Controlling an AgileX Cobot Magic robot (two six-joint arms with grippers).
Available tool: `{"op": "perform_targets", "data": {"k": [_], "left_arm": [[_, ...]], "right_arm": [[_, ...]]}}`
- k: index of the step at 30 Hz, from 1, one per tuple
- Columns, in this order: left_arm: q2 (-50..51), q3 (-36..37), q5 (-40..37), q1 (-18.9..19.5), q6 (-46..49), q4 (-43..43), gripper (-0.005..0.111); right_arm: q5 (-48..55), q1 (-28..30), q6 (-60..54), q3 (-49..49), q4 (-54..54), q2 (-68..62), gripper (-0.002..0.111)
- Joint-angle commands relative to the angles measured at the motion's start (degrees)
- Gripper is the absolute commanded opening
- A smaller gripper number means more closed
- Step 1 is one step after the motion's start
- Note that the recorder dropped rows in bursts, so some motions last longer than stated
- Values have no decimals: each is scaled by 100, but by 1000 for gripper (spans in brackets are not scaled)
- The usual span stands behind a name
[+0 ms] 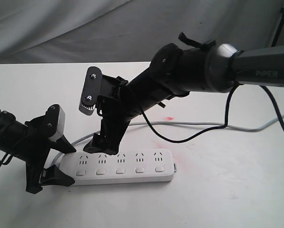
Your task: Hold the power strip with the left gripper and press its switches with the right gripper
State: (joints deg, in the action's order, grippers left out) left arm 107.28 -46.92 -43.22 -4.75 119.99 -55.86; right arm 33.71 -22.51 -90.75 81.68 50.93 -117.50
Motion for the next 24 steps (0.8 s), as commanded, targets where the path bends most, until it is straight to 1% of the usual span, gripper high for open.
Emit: {"op": "perform_targets", "data": {"k": [1,11,18,24], "left_arm": [[10,-12,-11,-24,1,-87,48],[10,-12,-11,-24,1,-87,48],[10,-12,-11,-24,1,-87,48],[10,-12,-11,-24,1,-87,48]], "right_arm": [[288,-7,-597,45,534,-94,105],[278,-7,-764,45,670,-228,105],[229,-20,-1212,45,1300,-397,105],[-202,-85,-1336,45,1516,-575,105]]}}
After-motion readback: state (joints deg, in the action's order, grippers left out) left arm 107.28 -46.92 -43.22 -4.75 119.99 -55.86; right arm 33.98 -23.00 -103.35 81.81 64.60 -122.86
